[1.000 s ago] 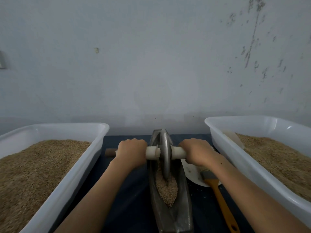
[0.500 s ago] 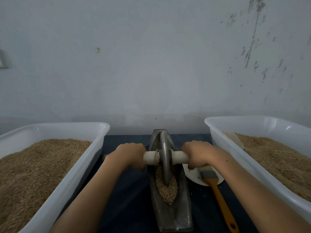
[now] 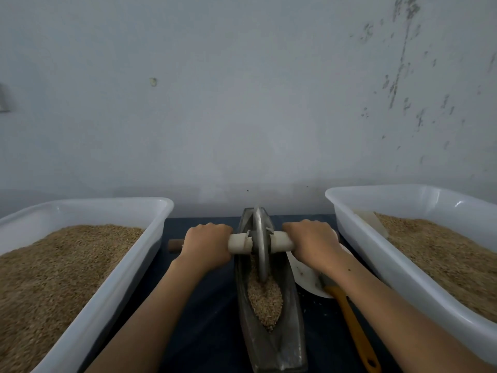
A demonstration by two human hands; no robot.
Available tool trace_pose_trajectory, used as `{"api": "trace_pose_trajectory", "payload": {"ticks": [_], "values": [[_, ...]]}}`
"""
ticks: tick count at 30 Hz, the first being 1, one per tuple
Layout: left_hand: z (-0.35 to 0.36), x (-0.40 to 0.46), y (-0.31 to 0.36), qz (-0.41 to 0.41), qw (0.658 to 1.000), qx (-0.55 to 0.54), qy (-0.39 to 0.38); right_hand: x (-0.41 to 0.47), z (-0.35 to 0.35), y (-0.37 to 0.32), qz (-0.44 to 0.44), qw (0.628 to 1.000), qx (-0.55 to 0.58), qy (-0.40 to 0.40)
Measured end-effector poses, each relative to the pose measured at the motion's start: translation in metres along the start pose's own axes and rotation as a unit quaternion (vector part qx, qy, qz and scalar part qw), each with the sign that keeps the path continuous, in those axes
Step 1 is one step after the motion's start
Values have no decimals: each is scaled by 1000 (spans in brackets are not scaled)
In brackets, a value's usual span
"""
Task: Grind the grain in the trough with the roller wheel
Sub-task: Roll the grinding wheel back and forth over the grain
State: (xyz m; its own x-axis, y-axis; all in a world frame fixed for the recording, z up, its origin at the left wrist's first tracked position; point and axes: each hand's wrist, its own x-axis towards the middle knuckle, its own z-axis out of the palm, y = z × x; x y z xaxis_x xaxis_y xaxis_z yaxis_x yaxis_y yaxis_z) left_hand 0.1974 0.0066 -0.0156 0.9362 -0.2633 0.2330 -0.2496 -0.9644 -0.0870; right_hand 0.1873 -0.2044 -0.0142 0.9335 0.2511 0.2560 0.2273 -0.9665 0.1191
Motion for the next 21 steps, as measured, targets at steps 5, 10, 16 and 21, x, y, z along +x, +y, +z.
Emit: {"api": "trace_pose_trajectory", "payload": {"ticks": [5, 10, 16, 21], "values": [[-10, 1, 0, -1, 991, -13, -135, -1, -19, 5, -27, 985, 19, -168], [-10, 2, 0, -2, 975, -48, -219, -2, -24, 6, -26, 965, 57, -253], [-11, 0, 6, -17, 995, 11, -101, 1, -16, 7, -17, 982, 37, -182], [-3, -2, 9, -38, 999, 20, 10, 5, 3, 3, -5, 1000, 5, 6]]}}
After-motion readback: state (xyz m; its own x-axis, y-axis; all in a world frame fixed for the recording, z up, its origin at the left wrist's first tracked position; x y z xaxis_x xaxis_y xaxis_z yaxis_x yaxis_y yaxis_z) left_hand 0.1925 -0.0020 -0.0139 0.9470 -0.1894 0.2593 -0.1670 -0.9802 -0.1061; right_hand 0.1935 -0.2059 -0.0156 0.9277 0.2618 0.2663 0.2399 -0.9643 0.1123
